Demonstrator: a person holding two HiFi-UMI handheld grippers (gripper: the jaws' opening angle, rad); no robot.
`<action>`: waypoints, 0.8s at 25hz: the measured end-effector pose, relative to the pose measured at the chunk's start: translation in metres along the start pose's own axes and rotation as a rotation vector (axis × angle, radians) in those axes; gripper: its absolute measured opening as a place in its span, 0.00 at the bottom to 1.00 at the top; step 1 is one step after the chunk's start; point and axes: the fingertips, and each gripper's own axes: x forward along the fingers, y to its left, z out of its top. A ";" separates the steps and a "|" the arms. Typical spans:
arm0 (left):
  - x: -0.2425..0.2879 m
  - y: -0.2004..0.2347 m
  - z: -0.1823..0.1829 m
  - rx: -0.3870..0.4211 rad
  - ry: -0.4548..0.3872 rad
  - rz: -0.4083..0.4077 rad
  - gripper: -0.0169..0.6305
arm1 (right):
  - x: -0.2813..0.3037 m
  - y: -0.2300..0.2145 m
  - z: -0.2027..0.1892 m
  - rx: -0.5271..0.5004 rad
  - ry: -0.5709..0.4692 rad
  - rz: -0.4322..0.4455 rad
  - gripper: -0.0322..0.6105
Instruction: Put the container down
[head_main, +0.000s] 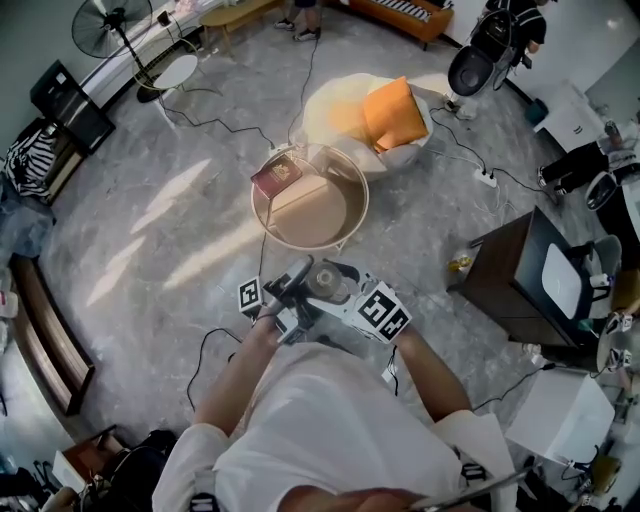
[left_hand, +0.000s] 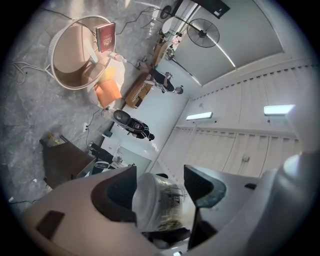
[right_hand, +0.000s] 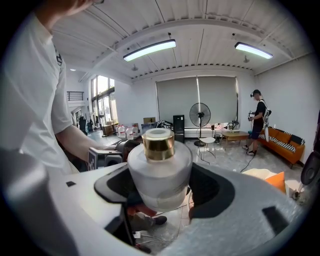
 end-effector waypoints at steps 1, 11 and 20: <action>-0.001 -0.001 0.006 -0.004 0.004 0.004 0.45 | 0.006 -0.002 0.000 0.003 0.001 -0.003 0.57; 0.025 -0.018 0.073 -0.038 0.087 0.052 0.45 | 0.055 -0.057 0.024 0.045 -0.010 -0.067 0.57; 0.059 -0.035 0.148 -0.076 0.160 0.089 0.46 | 0.105 -0.123 0.050 0.090 0.003 -0.145 0.57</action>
